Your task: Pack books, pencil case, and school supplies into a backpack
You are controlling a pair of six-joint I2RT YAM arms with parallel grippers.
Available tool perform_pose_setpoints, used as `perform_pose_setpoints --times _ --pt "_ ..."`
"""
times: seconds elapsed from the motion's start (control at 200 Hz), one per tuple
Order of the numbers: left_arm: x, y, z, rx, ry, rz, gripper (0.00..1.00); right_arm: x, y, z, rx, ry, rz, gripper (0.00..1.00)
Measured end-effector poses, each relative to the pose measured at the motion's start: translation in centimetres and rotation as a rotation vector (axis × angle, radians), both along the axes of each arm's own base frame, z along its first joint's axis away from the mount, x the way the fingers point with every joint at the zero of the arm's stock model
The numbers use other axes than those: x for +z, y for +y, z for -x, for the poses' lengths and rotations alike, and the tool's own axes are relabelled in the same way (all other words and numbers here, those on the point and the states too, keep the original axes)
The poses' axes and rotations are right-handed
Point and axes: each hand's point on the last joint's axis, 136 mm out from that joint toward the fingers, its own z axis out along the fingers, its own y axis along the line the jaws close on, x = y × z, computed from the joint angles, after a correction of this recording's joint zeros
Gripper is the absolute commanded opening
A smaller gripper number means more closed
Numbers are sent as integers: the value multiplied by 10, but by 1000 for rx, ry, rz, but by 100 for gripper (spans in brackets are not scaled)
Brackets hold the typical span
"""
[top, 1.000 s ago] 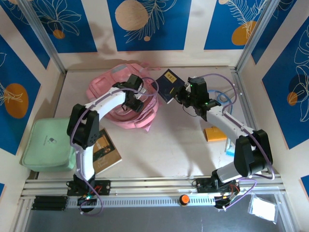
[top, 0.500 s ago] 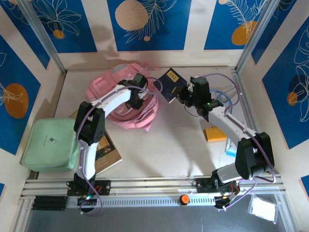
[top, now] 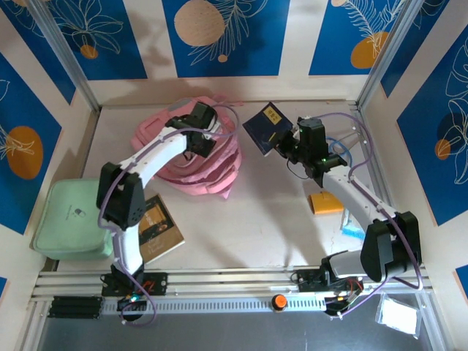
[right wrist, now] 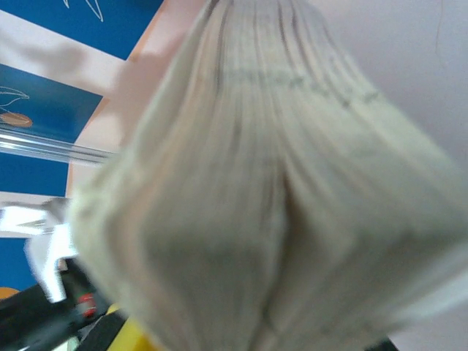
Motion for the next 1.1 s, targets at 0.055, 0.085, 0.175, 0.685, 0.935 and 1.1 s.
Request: perform_pose_setpoints --times 0.055,0.085,0.175,0.685,0.935,1.1 --pt "21 2 1 11 -52 34 0 -1 0 1 3 2 1 0" --pt "31 4 2 18 -76 52 0 -3 1 2 8 6 2 0" --pt "56 7 5 30 -138 95 0 -12 3 6 29 23 -1 0" --pt "71 -4 6 43 -187 233 0 -22 77 43 331 42 -159 0" --pt "71 -11 8 36 -167 288 0 -53 110 46 380 148 -185 0" --pt "73 -14 10 29 -162 304 0 -58 133 28 381 168 -212 0"
